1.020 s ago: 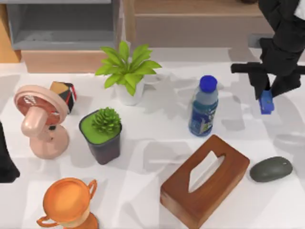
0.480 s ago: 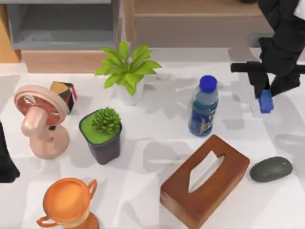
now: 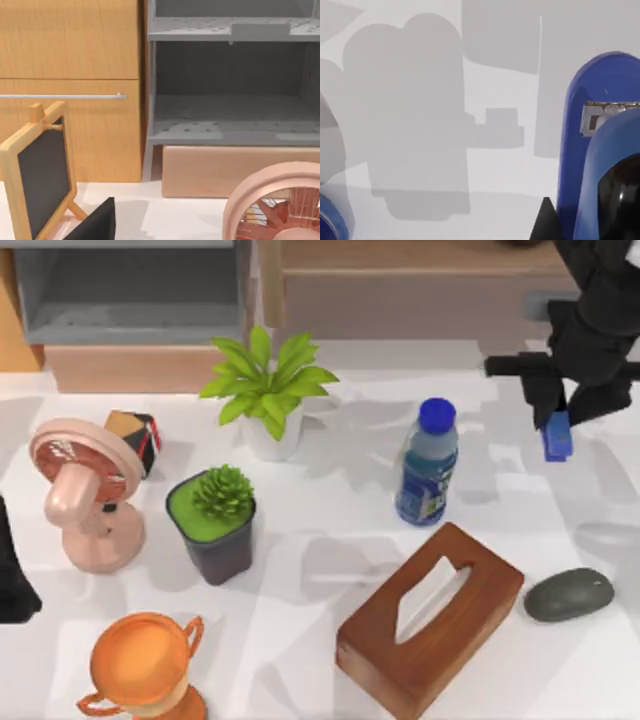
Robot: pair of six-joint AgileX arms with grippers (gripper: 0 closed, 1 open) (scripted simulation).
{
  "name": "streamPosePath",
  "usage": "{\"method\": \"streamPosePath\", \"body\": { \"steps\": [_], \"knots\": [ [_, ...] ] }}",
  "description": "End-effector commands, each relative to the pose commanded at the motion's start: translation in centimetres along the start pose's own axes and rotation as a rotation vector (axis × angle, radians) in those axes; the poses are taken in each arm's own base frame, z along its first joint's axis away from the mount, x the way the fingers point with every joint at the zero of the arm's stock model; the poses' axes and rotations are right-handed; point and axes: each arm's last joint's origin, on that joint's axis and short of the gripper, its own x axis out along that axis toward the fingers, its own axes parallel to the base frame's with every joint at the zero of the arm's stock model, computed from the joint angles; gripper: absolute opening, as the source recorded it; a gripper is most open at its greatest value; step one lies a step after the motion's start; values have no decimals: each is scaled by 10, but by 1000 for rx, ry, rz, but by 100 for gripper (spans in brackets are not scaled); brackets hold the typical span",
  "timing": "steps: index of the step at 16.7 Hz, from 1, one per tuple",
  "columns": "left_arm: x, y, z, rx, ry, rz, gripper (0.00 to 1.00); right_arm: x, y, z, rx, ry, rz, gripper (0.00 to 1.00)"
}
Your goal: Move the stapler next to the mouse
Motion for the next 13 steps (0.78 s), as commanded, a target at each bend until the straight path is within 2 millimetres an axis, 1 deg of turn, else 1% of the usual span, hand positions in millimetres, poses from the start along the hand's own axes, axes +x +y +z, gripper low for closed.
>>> {"method": "streamPosePath", "body": {
  "steps": [4, 8, 11, 13],
  "knots": [
    [0, 0, 0, 0, 0, 0, 100, -5, 0, 1, -1, -32, 7, 0],
    [0, 0, 0, 0, 0, 0, 100, -5, 0, 2, -1, -46, 11, 0],
    [0, 0, 0, 0, 0, 0, 100, 1, 0, 3, 1, -38, 8, 0],
    [0, 0, 0, 0, 0, 0, 100, 10, 0, 3, 2, -21, 4, 0]
  ]
}}
